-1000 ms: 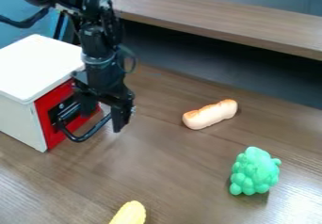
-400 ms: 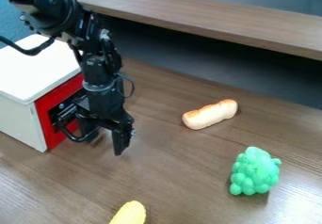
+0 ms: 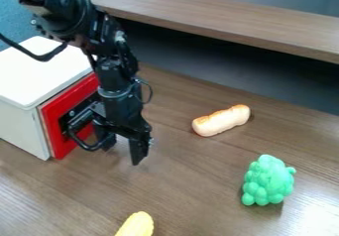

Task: Open the drawer

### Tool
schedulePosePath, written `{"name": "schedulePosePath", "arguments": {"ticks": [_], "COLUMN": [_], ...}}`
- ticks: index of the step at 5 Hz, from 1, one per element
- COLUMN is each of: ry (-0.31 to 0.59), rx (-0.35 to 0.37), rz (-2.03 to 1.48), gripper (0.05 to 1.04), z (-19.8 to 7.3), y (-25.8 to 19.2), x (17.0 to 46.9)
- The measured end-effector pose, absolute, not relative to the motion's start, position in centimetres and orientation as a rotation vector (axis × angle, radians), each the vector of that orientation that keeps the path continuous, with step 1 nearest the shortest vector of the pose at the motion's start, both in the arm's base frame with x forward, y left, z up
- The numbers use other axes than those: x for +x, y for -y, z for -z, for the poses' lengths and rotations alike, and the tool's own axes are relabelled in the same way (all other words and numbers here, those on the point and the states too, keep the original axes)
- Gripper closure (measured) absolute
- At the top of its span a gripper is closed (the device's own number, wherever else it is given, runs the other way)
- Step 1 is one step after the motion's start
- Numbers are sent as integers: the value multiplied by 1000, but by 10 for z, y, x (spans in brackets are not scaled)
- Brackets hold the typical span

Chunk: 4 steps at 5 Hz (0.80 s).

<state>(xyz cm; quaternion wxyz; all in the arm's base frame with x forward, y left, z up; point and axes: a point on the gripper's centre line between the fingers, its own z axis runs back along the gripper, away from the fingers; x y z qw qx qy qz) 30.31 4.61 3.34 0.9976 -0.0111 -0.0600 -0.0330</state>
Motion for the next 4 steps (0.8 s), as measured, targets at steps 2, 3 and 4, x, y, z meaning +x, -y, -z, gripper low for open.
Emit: {"name": "schedulePosePath", "arguments": {"ticks": [2,3,4], "ry": [109,99,96], "rx": [-48,-64,-77], "rz": [188,234,270], "gripper": [84,84,84], "z": [-34,-35,-34], "y": [-11,4,14], "x": [305,304,305]}}
